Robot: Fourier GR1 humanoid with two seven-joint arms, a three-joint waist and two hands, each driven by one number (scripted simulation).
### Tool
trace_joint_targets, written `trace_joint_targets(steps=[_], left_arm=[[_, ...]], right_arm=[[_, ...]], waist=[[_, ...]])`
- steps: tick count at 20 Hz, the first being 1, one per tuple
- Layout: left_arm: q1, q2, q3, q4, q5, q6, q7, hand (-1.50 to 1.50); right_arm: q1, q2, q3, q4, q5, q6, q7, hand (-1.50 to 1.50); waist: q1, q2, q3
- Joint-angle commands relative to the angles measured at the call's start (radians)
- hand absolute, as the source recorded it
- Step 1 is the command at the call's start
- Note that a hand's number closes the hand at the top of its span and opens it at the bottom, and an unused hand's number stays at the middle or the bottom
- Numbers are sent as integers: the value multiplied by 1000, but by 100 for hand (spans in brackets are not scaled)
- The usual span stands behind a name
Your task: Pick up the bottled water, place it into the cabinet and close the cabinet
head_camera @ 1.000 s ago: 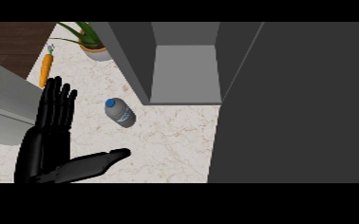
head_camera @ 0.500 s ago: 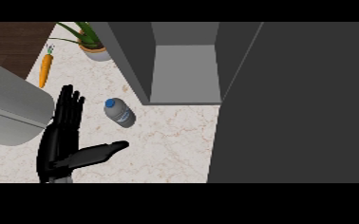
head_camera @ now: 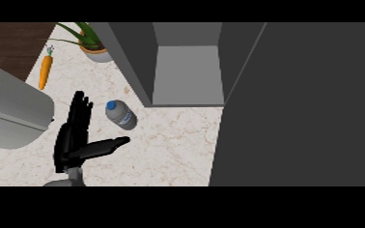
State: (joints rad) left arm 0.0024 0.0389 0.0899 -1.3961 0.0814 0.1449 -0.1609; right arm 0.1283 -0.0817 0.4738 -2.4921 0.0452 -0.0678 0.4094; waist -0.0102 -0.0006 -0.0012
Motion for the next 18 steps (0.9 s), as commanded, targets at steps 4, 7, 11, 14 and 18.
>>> trace_joint_targets(steps=[4,7,11,14,18], left_arm=[[-16,10,43,202,38,-84,-171,-150],[-67,21,92,364,48,-105,-297,-150],[-121,28,118,486,73,-149,-365,-150],[-177,-7,108,574,43,-99,-421,-150],[-296,30,167,742,61,-109,-508,-150]], right_arm=[[26,-36,-1,-112,64,-3,29,-150],[71,-43,70,-107,122,-24,-22,-150],[6,-38,26,-92,91,-34,4,-150],[41,-64,1,-96,73,-26,-7,-150],[61,-80,39,-135,76,-30,-2,-150]], waist=[[4,0,1],[-4,-1,0],[1,1,0],[1,0,1],[-6,1,0]])
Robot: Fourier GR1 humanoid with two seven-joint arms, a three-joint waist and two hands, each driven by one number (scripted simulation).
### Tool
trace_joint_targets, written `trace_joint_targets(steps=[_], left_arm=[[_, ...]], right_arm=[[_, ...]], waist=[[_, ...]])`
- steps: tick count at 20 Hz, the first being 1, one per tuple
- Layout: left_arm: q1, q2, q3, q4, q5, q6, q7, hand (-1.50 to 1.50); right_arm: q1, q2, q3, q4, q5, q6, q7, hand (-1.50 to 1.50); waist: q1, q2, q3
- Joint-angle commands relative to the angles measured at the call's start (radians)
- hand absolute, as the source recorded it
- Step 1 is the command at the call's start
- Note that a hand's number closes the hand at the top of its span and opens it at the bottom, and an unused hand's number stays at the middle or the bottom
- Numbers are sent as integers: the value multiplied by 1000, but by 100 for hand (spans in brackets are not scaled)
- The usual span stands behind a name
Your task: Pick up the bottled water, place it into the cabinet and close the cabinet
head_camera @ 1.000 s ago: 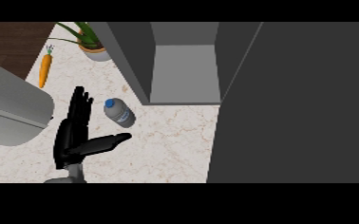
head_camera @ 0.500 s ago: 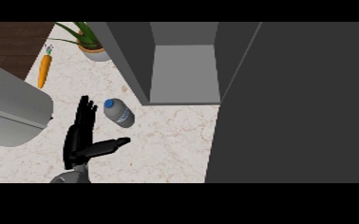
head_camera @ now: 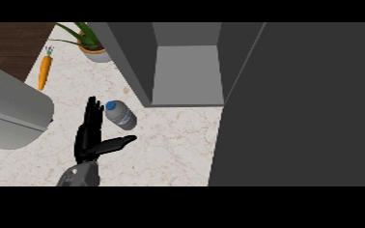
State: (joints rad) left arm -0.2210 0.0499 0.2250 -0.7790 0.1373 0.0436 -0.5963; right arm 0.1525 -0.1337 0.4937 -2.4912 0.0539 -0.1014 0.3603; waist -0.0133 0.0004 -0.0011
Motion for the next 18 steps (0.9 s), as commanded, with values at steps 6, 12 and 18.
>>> trace_joint_targets(steps=[6,12,18], left_arm=[[-151,46,95,289,39,-26,-192,-150],[-266,22,122,456,49,-49,-328,150],[-309,12,67,448,12,-67,-315,150]], right_arm=[[7,-49,-64,-153,9,8,83,-150],[-34,-34,-60,-78,1,10,51,-150],[3,-52,-26,-95,13,5,41,-150]], waist=[[-4,2,-1],[-11,6,-1],[-7,2,0]])
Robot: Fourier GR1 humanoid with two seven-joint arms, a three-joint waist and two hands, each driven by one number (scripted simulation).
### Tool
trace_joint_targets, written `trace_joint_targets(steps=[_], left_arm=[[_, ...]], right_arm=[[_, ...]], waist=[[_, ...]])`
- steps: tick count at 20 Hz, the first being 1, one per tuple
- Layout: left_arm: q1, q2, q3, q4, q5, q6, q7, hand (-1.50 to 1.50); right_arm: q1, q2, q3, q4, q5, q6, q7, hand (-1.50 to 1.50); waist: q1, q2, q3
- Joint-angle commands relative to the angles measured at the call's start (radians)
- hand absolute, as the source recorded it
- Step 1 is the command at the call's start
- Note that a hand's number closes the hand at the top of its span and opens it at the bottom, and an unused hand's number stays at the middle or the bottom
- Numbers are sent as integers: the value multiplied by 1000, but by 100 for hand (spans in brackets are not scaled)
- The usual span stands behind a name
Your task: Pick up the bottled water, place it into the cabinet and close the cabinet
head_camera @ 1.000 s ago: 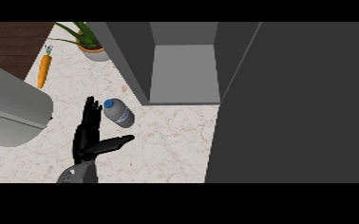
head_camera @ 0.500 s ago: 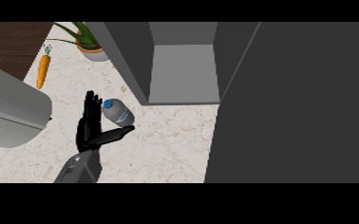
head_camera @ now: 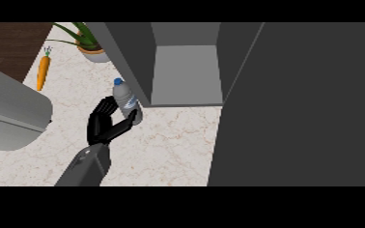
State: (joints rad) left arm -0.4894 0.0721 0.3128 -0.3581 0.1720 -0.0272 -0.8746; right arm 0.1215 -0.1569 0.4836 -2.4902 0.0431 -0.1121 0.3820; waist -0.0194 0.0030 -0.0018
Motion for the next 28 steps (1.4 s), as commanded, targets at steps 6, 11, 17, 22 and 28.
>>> trace_joint_targets(steps=[6,11,17,22,28], left_arm=[[-49,-11,-124,4,-155,144,-105,150],[54,-48,-203,-88,-206,116,-149,150],[159,-71,-277,-298,-134,38,-77,150],[145,-72,-446,-474,36,112,95,150],[103,-72,-548,-681,131,222,305,150]], right_arm=[[-58,8,24,-44,75,-31,38,-150],[43,-14,67,-66,98,-46,-10,-150],[7,-31,26,-155,59,-64,110,-150],[44,-30,50,-83,79,-66,5,-150],[76,-48,48,-88,66,-62,-43,-150]], waist=[[2,-2,0],[14,-8,2],[26,-13,2],[15,-11,2],[12,-9,2]])
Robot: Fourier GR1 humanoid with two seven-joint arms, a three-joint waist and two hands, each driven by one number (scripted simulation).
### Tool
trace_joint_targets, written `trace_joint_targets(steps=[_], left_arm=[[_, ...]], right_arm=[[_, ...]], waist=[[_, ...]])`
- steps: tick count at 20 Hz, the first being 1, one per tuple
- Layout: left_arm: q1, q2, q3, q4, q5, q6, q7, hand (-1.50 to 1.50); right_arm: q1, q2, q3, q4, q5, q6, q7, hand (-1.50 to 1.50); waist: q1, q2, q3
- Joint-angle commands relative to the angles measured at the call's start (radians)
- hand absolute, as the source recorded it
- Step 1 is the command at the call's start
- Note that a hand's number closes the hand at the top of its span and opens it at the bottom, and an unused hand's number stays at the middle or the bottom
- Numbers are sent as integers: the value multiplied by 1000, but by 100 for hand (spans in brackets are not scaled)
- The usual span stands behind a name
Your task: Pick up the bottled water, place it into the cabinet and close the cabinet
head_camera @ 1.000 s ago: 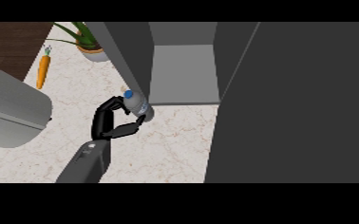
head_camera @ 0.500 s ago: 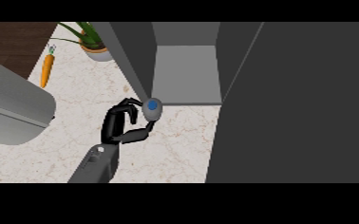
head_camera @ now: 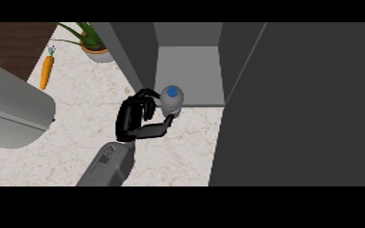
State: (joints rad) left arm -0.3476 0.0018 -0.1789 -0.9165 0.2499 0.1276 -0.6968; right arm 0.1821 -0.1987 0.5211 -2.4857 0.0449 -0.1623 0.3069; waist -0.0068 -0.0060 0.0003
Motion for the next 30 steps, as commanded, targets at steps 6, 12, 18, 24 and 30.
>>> trace_joint_targets(steps=[6,12,18,24,30], left_arm=[[-81,-2,-129,-260,79,216,277,150],[-162,-2,-162,-202,70,309,324,150],[-328,-2,-249,-11,171,426,287,150],[-396,-2,-235,97,285,441,282,150],[-481,-2,-174,284,351,477,192,150]], right_arm=[[25,-11,11,-137,54,-31,91,-150],[44,-30,28,-70,63,-5,-1,-150],[151,-63,13,-133,12,16,-56,-150],[62,-61,-53,-145,-35,18,29,-150],[112,-68,-65,-99,-66,47,-52,-150]], waist=[[1,1,0],[-2,4,0],[-26,7,0],[-23,10,-1],[-36,14,-1]])
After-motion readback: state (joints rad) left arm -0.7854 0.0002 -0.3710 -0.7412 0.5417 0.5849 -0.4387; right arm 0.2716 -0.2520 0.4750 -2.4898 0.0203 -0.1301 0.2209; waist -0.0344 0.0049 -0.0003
